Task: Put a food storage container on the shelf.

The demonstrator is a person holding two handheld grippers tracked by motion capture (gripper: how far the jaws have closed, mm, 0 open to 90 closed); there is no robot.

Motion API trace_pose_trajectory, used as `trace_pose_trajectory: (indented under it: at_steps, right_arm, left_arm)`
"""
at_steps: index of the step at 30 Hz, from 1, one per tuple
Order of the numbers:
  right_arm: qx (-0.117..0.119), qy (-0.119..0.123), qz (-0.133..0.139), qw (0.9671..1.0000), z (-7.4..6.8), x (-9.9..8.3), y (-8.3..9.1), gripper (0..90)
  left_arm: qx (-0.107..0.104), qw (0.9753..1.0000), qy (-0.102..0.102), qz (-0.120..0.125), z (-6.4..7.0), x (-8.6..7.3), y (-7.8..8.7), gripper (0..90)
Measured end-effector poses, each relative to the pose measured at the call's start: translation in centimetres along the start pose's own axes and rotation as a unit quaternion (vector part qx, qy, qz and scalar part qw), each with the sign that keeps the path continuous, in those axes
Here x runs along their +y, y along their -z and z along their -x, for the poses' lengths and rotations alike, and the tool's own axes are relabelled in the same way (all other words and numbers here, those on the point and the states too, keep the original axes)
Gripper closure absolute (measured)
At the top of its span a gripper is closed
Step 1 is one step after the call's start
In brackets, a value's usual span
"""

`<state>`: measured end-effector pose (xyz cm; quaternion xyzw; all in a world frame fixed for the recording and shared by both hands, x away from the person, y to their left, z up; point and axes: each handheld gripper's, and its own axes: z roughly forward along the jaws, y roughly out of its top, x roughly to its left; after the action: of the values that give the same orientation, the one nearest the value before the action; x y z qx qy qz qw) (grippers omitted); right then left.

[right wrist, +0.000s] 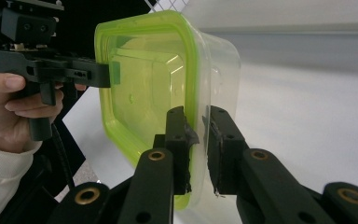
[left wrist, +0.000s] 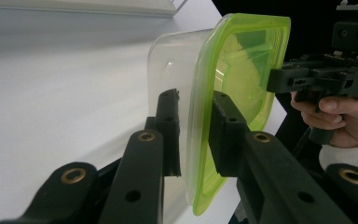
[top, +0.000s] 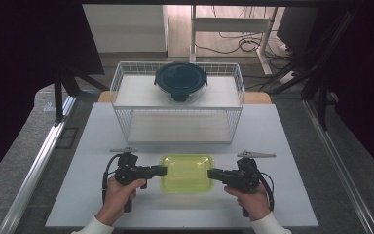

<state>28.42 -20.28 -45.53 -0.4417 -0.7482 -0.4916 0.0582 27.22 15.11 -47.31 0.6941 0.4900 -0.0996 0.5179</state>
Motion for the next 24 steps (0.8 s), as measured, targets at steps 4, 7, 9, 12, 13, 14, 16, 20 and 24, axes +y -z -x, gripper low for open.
trace_pose_trajectory:
  at_steps: [4, 7, 9, 12, 13, 14, 16, 20, 24]
  right_arm:
    - [0.0, 0.008, 0.004, 1.0, -0.4, 0.6, 0.0, 78.7]
    - [-0.002, 0.016, 0.008, 0.9998, -0.8, 1.3, 0.2, 78.7]
    - [-0.002, 0.019, 0.009, 0.9998, -1.1, 1.7, 0.4, 78.6]
    - [-0.006, 0.026, 0.014, 0.9996, -1.4, 2.4, 0.6, 78.7]
    - [-0.007, 0.026, 0.014, 0.9995, -1.5, 2.6, 0.6, 78.7]
    - [-0.006, 0.027, 0.015, 0.9995, -1.5, 2.8, 0.7, 78.7]
    - [-0.005, 0.027, 0.017, 0.9995, -1.6, 3.1, 0.8, 78.6]
    - [-0.002, 0.028, 0.021, 0.9994, -1.7, 3.6, 0.9, 78.7]
    - [-0.001, 0.033, 0.024, 0.9992, -2.0, 4.3, 1.1, 78.7]
  left_arm:
    - [0.0, 1.0, -0.002, 0.005, 0.1, 0.7, 0.4, 75.7]
    - [0.001, 0.9999, -0.008, 0.009, 0.4, 1.3, 0.8, 75.6]
    - [0.0, 0.9999, -0.011, 0.011, 0.6, 1.7, 1.0, 75.6]
    - [-0.003, 0.9998, -0.012, 0.012, 0.7, 2.3, 1.2, 75.6]
    - [-0.004, 0.9998, -0.015, 0.012, 0.7, 2.6, 1.3, 75.6]
    - [-0.006, 0.9998, -0.014, 0.013, 0.8, 2.8, 1.3, 75.6]
    - [-0.006, 0.9997, -0.018, 0.012, 0.8, 3.1, 1.5, 75.6]
    - [-0.002, 0.9996, -0.023, 0.017, 1.3, 3.8, 1.8, 75.6]
    - [0.0, 0.9994, -0.028, 0.02, 1.6, 4.4, 2.2, 75.7]
